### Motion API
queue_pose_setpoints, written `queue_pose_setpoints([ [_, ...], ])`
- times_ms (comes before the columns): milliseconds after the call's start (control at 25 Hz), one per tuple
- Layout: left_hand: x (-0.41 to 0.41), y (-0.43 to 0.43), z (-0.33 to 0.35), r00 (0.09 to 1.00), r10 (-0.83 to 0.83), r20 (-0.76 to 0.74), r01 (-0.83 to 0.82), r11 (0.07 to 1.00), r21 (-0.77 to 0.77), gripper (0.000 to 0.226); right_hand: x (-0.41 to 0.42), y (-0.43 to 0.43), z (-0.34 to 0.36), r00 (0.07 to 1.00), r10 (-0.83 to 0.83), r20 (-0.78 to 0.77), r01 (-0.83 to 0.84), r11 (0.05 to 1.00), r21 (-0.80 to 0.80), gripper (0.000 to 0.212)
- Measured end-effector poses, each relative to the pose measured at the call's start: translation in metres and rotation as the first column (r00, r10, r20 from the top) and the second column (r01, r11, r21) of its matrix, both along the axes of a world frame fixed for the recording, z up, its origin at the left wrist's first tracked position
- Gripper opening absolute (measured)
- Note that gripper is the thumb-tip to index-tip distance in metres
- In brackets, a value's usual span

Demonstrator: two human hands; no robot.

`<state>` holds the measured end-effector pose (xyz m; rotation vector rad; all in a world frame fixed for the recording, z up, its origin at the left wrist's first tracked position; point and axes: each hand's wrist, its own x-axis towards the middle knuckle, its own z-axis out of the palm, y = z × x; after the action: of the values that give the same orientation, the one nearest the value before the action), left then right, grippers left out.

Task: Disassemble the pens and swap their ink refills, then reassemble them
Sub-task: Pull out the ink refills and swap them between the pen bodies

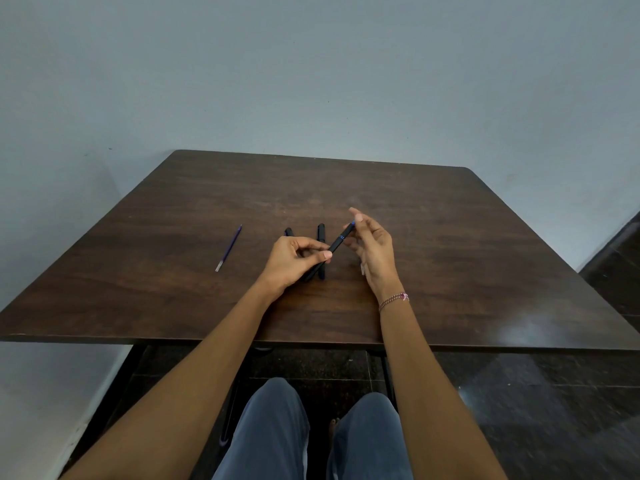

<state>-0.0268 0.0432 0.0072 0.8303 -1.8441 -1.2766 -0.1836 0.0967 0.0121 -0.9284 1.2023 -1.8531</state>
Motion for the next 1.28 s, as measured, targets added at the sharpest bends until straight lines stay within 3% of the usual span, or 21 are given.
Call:
queue_pose_setpoints([
  [200,-0.0004,0.0008,0.0001,1.0,0.004,-0.008,-0.004,1.0,-0.007,0.014,-0.0015,0.0032,0.002,0.992,0.101,0.081,-0.095,0.992,-0.084,0.032],
  [800,-0.0001,-0.0012,-0.001,0.999,0.007,-0.031,-0.006,1.0,0.012,0.014,0.0009,0.001,0.0017,0.999,0.011,0.051,-0.008,0.999,-0.052,0.012],
  [1000,-0.0001,-0.0015,-0.0018,1.0,0.011,-0.027,-0.011,1.0,0.002,0.014,-0.0016,0.0026,0.0027,0.981,0.147,0.128,-0.134,0.986,-0.1,0.03],
  [1280,0.0,-0.0016,-0.0017,0.999,0.014,-0.038,-0.014,1.0,0.016,0.015,-0.0015,0.0038,0.0015,0.978,0.187,0.091,-0.177,0.978,-0.109,0.027],
])
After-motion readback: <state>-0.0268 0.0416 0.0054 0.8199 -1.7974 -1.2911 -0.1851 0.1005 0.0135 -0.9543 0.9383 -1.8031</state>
